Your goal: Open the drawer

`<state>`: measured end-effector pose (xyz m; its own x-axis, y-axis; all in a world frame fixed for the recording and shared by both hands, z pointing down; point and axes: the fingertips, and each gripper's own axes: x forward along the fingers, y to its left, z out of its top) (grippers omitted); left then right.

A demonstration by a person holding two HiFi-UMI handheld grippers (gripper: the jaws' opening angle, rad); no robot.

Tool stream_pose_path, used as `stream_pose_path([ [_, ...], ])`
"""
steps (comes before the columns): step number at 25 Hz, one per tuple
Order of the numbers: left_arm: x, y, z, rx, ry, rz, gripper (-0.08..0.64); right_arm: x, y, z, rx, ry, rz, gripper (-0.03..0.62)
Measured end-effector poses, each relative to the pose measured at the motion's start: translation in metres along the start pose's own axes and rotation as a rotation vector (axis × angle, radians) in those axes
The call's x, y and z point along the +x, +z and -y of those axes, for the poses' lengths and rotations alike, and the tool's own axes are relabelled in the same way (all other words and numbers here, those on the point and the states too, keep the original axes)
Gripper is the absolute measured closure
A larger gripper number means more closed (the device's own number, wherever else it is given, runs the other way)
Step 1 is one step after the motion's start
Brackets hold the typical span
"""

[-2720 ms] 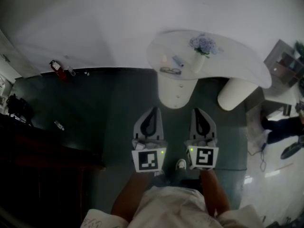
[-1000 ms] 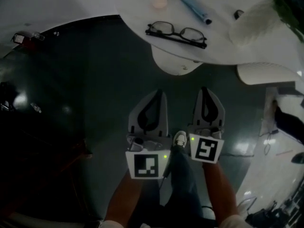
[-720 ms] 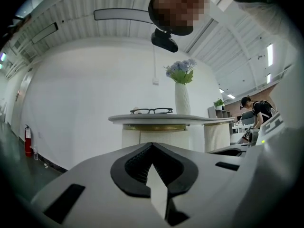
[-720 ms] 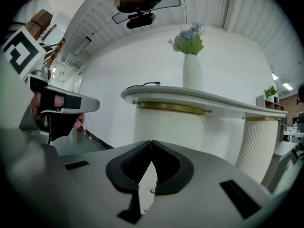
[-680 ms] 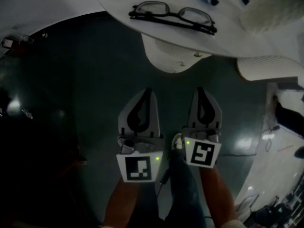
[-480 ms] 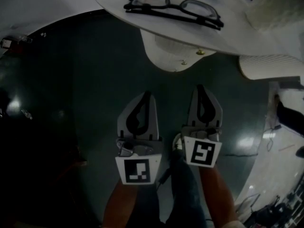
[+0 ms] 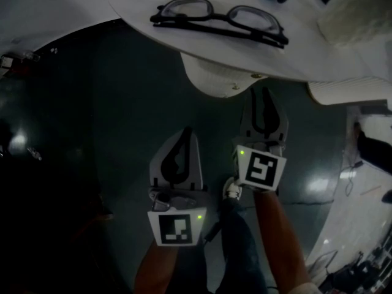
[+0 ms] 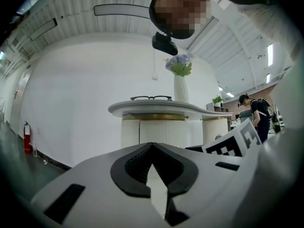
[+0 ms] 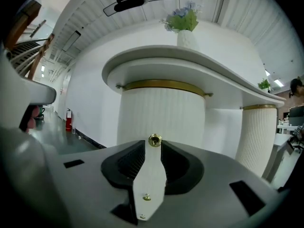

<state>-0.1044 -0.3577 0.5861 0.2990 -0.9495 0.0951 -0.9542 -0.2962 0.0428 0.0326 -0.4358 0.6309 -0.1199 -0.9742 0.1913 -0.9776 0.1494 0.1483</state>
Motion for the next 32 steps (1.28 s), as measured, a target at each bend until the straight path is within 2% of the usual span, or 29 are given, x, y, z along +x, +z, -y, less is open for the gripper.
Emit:
stream_pose_path([
  [12,0.000,-0.008,0.010,0.019,-0.028,-0.021,0.557,0.038,0.001,0.004,-0.024,-0.024,-0.040,0.489],
  [17,0.001,-0.007,0.010,0.017,-0.028,-0.018,0.558,0.039,0.003,0.008,-0.021,-0.048,-0.019,0.491],
  [24,0.002,-0.003,0.003,0.015,-0.013,-0.010,0.558,0.032,0.002,0.005,-0.030,-0.045,-0.016,0.491],
  [32,0.000,0.005,0.000,0.020,-0.009,0.005,0.558,-0.006,-0.003,0.000,-0.019,-0.052,0.001,0.491],
])
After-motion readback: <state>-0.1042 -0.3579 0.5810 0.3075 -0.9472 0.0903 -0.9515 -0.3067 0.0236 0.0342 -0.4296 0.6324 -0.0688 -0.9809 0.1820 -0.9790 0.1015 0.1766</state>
